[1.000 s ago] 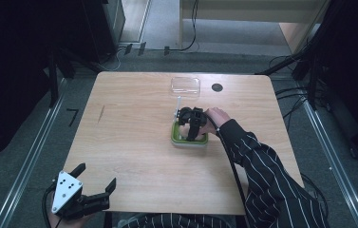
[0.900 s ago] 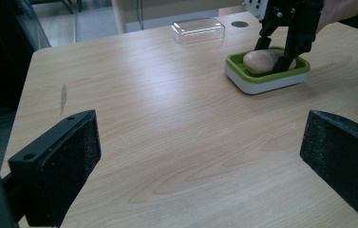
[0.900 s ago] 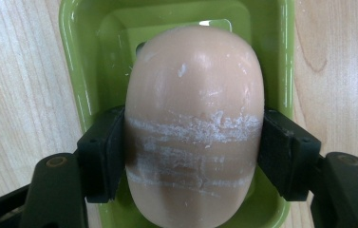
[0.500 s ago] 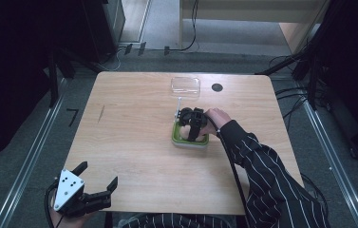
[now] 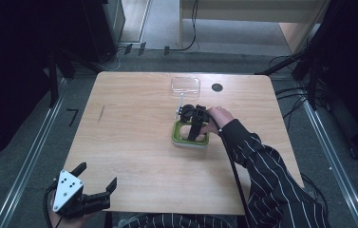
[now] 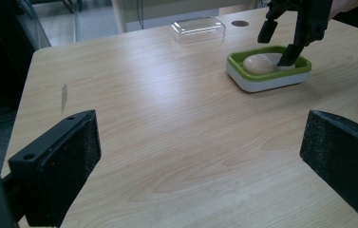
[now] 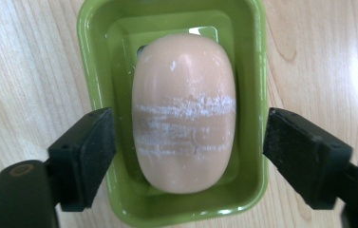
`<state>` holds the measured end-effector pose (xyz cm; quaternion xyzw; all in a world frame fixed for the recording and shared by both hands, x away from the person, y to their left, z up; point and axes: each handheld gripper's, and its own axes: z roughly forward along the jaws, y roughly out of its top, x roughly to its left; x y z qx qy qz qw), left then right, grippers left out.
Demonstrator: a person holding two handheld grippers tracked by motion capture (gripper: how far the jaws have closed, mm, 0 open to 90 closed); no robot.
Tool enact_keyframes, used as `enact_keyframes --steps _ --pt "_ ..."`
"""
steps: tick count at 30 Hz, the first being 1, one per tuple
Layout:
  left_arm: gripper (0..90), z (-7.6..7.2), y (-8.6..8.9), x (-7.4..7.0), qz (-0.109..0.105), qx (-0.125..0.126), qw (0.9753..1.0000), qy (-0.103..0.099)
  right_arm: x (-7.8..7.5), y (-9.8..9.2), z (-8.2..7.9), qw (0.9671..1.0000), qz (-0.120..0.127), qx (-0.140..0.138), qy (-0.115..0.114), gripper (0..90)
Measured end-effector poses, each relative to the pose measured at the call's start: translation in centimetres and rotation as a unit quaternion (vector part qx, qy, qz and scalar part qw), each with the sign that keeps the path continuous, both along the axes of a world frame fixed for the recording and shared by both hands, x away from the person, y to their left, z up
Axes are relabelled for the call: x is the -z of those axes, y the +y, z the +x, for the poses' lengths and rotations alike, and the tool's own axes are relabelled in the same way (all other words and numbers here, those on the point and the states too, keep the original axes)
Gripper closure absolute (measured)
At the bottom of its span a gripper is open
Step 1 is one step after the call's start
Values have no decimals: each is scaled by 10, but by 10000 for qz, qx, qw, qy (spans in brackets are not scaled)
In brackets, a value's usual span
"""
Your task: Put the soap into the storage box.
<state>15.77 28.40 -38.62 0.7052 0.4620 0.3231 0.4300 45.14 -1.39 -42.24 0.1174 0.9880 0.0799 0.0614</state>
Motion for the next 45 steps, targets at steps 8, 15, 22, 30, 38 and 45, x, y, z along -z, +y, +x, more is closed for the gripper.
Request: enact_keyframes --steps 8,15,22,30,38,45 --pt "0 6 -3 0 18 126 9999 5 -8 -11 -8 9994 51 347 50 125" --pt "0 7 -3 0 0 164 9999 -2 -11 -25 -15 9983 40 582 48 119" --pt "0 8 -3 0 7 188 9998 0 -11 -48 -23 9959 7 904 68 120" --pt "0 10 -5 0 4 229 9997 -6 -12 -73 -33 9929 -53 1191 52 122" --pt "0 13 -6 0 7 289 9996 3 -12 -97 -44 9873 -98 1584 21 120" --pt "0 15 -7 0 17 321 9995 8 -3 -115 -56 9832 -208 1812 111 119"
